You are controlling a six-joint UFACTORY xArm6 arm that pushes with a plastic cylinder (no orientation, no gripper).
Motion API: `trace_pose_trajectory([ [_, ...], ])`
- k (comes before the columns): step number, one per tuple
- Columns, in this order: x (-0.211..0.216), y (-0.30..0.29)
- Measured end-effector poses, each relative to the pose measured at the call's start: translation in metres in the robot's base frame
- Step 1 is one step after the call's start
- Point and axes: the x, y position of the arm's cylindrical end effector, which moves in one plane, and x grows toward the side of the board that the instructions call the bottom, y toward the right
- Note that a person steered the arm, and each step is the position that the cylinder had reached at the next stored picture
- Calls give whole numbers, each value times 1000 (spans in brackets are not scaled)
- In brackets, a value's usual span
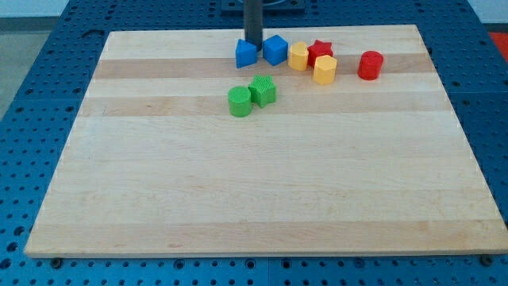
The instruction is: Nudge yellow heart down a bit
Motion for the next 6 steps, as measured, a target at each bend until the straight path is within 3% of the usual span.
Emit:
trace_pose_trajectory([
  [2,-52,30],
  [4,-53,111],
  [6,-20,109],
])
